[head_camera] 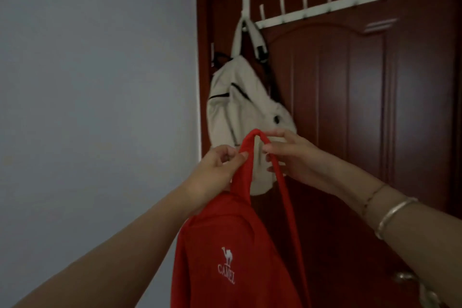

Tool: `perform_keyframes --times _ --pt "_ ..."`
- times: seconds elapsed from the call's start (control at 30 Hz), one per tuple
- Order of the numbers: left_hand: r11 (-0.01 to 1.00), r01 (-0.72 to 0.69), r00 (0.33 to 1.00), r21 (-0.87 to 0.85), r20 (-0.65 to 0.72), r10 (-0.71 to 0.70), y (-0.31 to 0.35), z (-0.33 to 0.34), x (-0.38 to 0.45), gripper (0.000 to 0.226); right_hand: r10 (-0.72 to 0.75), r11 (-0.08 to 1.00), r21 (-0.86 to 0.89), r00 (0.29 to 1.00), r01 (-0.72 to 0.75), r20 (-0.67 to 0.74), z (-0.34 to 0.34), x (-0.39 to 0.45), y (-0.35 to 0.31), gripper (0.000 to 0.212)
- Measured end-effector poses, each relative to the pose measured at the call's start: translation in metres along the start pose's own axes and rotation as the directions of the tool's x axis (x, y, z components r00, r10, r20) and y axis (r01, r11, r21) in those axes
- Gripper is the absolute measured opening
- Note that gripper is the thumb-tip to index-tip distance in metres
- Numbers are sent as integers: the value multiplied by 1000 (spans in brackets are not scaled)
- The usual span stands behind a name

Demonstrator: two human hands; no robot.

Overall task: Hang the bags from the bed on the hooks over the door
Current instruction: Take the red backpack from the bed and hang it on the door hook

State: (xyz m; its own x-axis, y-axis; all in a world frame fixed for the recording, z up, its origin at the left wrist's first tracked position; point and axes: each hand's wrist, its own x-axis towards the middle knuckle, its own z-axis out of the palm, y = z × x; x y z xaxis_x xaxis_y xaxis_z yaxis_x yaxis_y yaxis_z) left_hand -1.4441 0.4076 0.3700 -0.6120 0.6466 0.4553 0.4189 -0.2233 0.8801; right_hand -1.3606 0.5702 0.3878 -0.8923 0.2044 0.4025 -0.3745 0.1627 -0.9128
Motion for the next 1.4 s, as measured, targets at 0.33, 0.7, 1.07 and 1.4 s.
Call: perform_keyframes --times 0.33,0.7,1.07,1.4 --pt "958 -288 957 3 -33 288 50 24 191 17 -338 902 -307 939 305 -61 -106 83 -33 25" --pt "750 -633 714 192 -231 661 114 32 405 18 -848 317 -861 526 397 -70 -196 248 -112 37" --pt "493 -785 435 374 -233 870 152 31 577 20 -849 37 -998 528 42 -9 -247 393 -175 42" --pt "356 -606 458 711 -54 887 183 38 626 31 -766 97 -991 629 -93 -134 -261 456 -228 44"
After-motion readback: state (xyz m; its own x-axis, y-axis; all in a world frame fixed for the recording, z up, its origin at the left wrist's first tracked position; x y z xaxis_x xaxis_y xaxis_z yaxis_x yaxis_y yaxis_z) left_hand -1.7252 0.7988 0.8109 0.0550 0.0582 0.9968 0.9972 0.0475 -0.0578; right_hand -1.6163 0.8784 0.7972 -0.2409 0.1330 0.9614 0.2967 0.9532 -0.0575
